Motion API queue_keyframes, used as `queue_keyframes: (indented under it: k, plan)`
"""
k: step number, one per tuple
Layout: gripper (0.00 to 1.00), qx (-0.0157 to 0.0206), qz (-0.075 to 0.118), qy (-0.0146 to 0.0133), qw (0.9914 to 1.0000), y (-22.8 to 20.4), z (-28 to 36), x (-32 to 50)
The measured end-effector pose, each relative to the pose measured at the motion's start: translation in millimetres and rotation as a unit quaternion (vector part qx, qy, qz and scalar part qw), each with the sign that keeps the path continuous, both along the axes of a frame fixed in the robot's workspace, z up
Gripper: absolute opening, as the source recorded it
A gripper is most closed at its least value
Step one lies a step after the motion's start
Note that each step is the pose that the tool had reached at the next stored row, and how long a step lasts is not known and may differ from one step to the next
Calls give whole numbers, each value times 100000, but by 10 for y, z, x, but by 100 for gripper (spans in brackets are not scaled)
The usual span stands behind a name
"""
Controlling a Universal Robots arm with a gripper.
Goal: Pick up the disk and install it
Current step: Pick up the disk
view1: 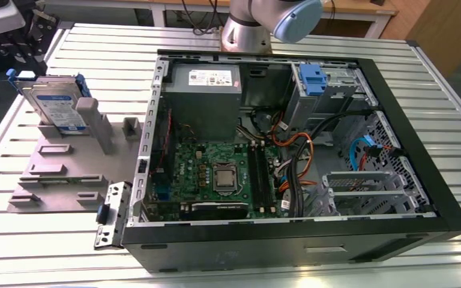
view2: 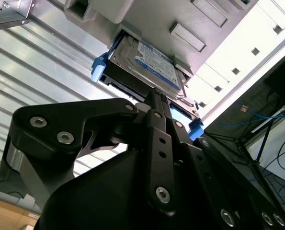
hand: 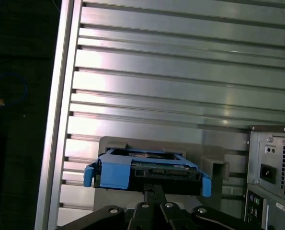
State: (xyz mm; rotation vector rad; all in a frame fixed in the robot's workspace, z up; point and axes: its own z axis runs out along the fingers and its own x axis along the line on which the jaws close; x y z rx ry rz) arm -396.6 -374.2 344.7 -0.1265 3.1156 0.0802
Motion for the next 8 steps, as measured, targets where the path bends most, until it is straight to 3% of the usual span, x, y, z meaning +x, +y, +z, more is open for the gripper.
queue_keyframes:
  k: [8]
  plan:
    - [11, 0, 553, -3, 99998, 0, 0, 0]
